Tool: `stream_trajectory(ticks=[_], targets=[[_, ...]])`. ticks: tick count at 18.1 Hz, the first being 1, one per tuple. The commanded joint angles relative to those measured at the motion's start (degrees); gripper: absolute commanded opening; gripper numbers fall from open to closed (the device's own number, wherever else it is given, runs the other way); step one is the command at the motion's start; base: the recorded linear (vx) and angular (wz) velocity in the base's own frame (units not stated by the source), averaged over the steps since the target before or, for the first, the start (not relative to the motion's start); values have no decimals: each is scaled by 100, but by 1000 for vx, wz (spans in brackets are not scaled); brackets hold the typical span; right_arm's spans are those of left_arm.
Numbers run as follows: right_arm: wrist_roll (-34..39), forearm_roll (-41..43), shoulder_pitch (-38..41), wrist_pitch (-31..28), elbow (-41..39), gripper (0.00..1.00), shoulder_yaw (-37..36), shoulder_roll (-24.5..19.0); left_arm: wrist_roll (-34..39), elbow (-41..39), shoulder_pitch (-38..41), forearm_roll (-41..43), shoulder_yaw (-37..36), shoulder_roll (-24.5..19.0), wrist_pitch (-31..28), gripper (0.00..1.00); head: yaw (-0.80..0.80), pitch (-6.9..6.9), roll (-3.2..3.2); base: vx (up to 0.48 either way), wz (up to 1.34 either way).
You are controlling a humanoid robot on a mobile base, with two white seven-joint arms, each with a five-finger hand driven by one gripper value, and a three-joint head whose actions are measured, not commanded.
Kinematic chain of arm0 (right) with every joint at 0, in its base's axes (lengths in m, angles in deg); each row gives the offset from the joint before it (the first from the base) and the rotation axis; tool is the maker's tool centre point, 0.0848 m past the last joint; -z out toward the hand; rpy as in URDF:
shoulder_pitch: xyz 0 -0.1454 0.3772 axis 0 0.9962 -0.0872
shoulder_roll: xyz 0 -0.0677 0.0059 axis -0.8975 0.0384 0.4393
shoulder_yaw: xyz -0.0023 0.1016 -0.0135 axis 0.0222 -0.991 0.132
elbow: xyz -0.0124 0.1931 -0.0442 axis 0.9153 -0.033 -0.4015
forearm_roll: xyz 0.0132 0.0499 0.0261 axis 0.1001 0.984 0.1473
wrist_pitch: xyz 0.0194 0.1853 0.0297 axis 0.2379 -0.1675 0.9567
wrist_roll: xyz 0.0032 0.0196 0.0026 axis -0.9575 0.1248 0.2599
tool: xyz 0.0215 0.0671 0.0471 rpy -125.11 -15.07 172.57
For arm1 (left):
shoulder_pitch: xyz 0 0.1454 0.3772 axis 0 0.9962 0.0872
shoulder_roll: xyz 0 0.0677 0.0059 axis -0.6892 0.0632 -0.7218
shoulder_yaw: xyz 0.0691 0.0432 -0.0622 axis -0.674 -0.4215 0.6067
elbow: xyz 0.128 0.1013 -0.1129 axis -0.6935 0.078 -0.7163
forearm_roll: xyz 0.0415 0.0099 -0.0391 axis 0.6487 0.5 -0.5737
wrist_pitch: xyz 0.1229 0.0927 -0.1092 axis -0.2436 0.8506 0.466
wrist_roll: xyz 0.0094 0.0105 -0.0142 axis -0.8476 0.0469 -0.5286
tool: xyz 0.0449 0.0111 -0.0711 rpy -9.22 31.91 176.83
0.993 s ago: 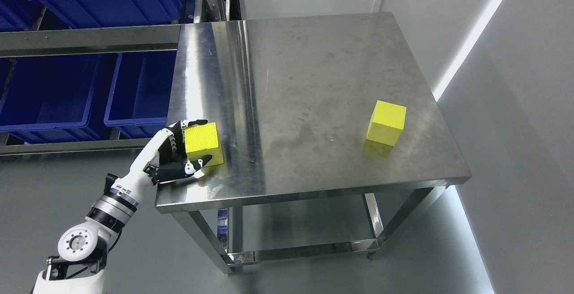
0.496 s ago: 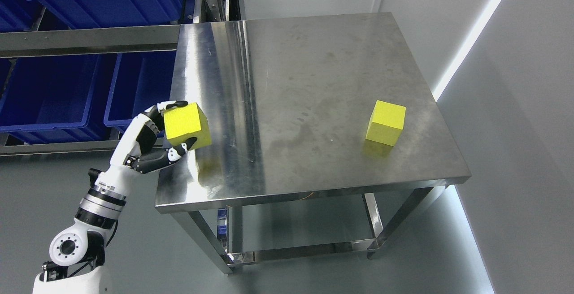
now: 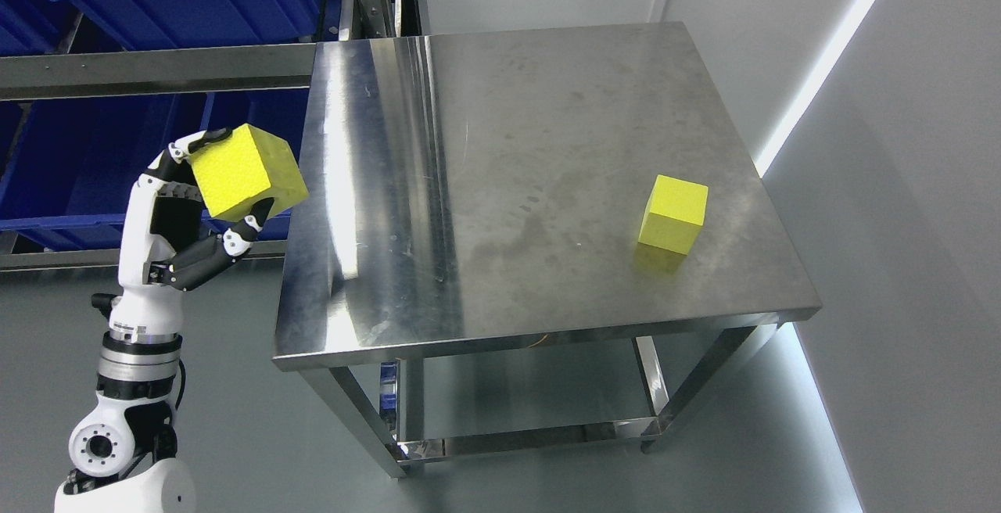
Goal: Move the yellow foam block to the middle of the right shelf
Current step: 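Hold the cube raised in the left hand while turning toward the bins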
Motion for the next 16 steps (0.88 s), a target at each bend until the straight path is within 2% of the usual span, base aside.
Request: stream_trajectory(ticks=[1, 6, 11, 16], targets=[[1, 9, -18, -12, -100, 100, 0, 100, 236, 3, 3, -124, 433, 36, 57, 1, 0, 0, 0, 0, 0], [1, 9, -18, -12, -100, 100, 0, 100, 1589, 12, 3, -107, 346, 36, -23, 1, 0, 0, 1, -20, 103], [1, 9, -18, -21, -100, 100, 0, 100, 1643, 21, 30, -80, 267, 36, -23, 1, 0, 0, 1, -47, 317], [1, 9, -18, -21, -100, 100, 0, 100, 1643, 21, 56, -80, 214, 36, -14, 1, 0, -1, 1, -76, 761]])
